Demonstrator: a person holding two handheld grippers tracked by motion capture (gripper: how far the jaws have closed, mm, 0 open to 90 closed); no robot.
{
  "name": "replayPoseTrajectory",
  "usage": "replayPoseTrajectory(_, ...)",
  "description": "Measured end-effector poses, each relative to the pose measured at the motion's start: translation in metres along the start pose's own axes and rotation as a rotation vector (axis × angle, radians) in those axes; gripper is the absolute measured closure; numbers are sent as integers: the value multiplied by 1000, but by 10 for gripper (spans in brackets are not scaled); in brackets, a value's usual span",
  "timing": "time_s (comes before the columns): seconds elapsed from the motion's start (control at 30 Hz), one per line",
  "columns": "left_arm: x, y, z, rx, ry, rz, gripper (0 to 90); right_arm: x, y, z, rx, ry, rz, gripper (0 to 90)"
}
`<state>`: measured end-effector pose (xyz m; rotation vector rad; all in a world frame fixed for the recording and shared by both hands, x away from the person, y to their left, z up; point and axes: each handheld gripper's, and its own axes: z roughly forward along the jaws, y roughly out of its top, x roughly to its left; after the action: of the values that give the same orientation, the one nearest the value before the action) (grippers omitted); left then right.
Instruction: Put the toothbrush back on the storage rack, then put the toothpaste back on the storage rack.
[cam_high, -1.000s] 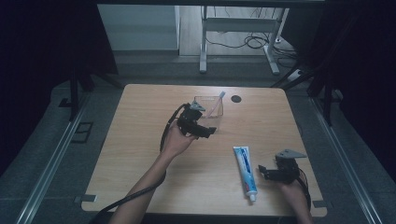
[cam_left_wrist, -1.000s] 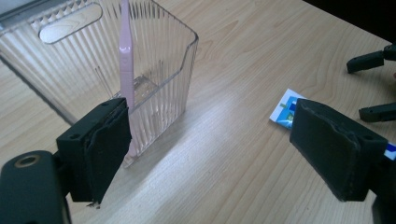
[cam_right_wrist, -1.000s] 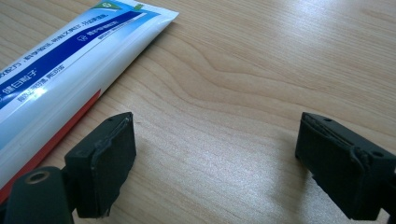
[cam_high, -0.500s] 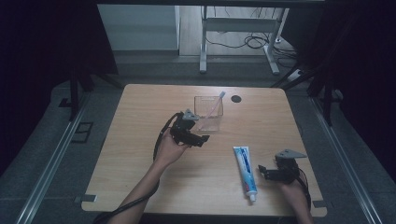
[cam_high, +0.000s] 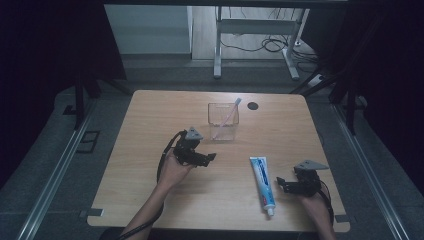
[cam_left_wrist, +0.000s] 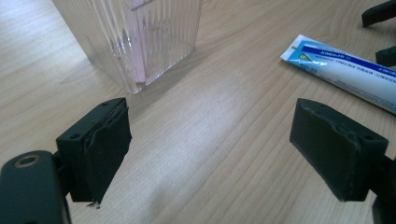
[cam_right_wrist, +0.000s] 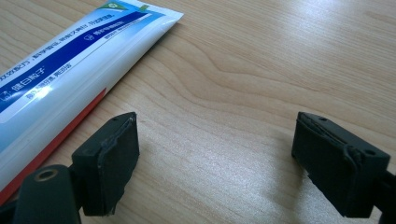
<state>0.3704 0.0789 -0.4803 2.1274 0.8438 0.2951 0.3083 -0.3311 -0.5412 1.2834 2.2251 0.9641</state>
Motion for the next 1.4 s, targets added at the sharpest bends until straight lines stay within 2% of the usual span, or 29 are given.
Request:
replayPoseTrajectory(0.23, -5, -12, -3, -6, 11, 9, 127, 3, 1, -2, 8, 5, -21, 135)
replayPoseTrajectory(0.6, -12, -31, -5, -1, 20, 17, 126, 11, 8, -5, 21, 50, -52, 131)
replayPoseTrajectory(0.87, -13, -45, -7, 13, 24, 8, 126, 15, 19, -11, -13, 73, -49, 130)
replayPoseTrajectory(1.27, -20, -64, -8, 31, 25, 10, 127, 23, 18, -21, -13, 101, -49, 129)
replayPoseTrajectory(1.4, -20, -73, -8, 36, 21, -3, 126, 27, 20, -24, 18, 130, -45, 134)
